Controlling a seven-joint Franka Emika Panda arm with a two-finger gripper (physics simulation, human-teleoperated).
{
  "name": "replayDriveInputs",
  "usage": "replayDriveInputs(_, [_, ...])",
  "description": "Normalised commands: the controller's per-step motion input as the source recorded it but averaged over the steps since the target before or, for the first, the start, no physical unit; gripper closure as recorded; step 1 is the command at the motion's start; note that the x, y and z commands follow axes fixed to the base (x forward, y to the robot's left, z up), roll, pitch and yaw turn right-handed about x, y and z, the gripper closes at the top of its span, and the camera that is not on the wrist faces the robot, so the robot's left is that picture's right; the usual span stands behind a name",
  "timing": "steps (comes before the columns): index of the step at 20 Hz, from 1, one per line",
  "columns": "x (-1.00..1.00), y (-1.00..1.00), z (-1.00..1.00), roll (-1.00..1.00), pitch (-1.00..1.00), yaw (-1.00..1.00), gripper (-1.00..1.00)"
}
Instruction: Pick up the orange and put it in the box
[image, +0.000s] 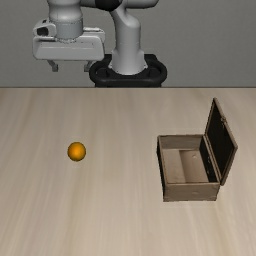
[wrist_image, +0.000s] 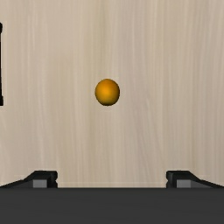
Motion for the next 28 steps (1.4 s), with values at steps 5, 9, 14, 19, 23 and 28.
replayDriveInputs(5, [1.0, 0.0, 0.0, 0.0, 0.0, 0.0, -1.0])
replayDriveInputs(9, [0.25, 0.25, 0.0, 0.0, 0.0, 0.0, -1.0])
replayDriveInputs(14, [0.0, 0.0, -1.0, 0.0, 0.0, 0.0, -1.0])
replayDriveInputs(19, [0.0, 0.0, -1.0, 0.0, 0.0, 0.0, -1.0])
replayDriveInputs(23, [0.0, 0.0, -1.0, 0.0, 0.0, 0.0, -1.0])
replayDriveInputs(28, [0.0, 0.0, -1.0, 0.0, 0.0, 0.0, -1.0])
